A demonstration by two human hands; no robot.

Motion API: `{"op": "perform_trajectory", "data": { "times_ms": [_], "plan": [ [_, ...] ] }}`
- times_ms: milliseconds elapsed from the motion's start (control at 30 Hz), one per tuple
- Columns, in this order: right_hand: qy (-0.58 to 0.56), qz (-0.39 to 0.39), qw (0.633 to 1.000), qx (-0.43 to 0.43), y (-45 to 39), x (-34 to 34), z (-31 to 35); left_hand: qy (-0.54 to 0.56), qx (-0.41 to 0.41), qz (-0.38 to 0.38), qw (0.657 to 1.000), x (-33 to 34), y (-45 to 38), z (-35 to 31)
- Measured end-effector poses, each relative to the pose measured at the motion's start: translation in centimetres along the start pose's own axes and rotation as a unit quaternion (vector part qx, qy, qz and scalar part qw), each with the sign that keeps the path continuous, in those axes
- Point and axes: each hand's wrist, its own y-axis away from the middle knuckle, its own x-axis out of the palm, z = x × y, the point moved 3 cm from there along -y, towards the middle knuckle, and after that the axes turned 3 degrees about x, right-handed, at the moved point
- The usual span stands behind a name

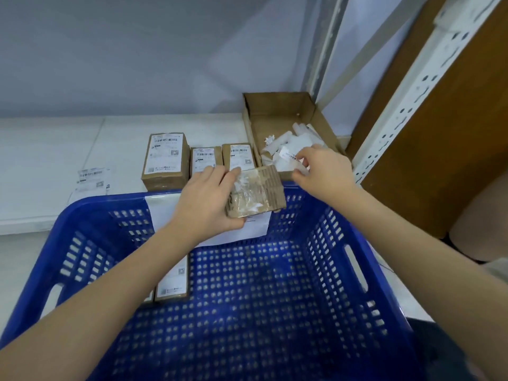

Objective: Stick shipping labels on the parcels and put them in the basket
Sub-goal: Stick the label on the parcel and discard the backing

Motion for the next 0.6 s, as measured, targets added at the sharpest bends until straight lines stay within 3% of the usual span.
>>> {"op": "perform_trajectory", "data": {
  "times_ms": [367,600],
  "plan": [
    [-0.009,0.044,0.995,0.088,-10.4,5.9,-4.7,0.053,0.001,0.014,0.998,2.6,-3.4,2.0],
    [0.053,0.097,0.988,0.112,-12.5,9.5,-5.5,0.066,0.011,0.029,0.997,3.0,-3.1,3.2]
  ]
}}
